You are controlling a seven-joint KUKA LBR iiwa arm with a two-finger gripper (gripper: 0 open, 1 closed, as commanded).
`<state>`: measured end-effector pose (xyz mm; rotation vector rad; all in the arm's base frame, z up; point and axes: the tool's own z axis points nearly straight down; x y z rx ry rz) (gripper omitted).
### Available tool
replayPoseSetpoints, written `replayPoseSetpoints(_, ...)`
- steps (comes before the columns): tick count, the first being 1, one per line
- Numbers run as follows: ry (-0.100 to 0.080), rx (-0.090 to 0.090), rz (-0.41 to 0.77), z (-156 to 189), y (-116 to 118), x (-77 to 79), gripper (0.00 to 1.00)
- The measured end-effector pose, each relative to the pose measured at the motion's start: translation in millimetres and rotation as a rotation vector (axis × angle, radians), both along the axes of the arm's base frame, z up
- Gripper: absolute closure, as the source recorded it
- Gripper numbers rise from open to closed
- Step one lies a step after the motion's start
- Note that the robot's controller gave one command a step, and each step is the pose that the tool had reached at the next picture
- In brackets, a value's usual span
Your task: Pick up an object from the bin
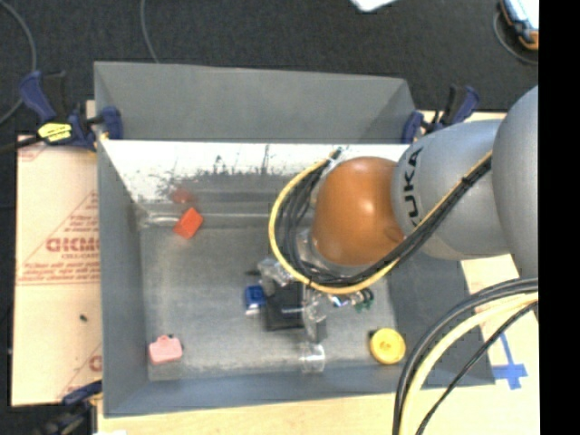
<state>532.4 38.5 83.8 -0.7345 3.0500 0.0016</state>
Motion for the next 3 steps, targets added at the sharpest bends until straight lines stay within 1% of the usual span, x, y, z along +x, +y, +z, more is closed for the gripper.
replayPoseSetpoints(1, -0.012, 0.003, -0.541, -9.4, -32.7, -31.9, 1.0)
replayPoseSetpoints(2, -0.012, 0.003, -0.54, -9.4, -32.7, -31.9, 1.0)
replayPoseSetpoints(3, -0.004, 0.0, -0.524, 85.0, -31.5, -34.9, 1.0)
